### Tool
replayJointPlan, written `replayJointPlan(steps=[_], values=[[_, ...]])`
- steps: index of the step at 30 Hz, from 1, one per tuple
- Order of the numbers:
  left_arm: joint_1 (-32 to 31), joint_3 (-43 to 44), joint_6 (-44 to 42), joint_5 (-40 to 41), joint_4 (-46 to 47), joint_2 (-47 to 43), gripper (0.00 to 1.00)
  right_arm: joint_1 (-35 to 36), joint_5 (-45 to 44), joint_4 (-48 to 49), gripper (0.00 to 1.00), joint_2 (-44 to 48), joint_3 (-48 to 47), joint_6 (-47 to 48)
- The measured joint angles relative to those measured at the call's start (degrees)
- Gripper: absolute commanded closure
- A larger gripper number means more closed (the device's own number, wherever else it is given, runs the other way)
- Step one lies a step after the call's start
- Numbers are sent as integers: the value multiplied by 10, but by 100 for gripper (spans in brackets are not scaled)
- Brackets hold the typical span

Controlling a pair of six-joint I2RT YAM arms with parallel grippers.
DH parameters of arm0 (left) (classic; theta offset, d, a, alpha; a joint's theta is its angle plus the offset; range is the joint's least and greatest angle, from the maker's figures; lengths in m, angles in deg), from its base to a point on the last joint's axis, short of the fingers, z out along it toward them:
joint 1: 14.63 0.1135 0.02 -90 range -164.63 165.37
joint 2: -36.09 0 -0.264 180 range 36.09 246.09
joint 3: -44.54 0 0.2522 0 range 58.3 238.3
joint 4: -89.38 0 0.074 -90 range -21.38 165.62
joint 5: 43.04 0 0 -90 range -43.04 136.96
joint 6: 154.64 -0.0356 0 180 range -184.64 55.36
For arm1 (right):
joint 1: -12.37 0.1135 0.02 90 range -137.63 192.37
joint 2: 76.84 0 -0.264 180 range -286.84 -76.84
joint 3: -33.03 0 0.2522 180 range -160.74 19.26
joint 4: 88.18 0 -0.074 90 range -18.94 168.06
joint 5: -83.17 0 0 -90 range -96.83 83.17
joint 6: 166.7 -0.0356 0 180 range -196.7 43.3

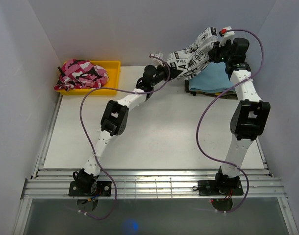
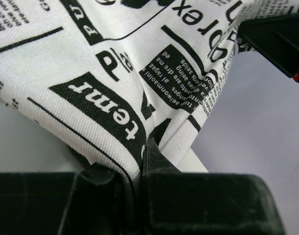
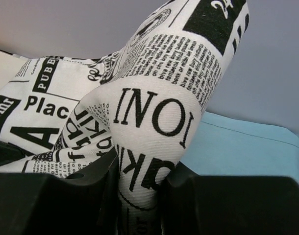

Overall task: Fold and stack the trousers
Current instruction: Neatly place the folded trousers to the corner

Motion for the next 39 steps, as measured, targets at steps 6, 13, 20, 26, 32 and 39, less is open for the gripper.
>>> replayJointPlan(steps=[6,13,20,26,32,39], values=[[-42,98,-19,19,42,72,100,-43,7,13,92,31,24,2],[-78,142,-61,67,92,136,100,-89,20,36,92,39,90,12],[-80,116,-87,87,99,165,21,-106,5,61,92,-1,129,2],[-43,-21,-82,52,121,107,2,-128,-16,85,92,-34,129,-41],[10,-254,-83,-5,113,-58,2,-165,-47,105,92,-36,134,-106],[37,-392,-85,-52,107,-208,2,-197,-83,84,26,-36,163,-162]])
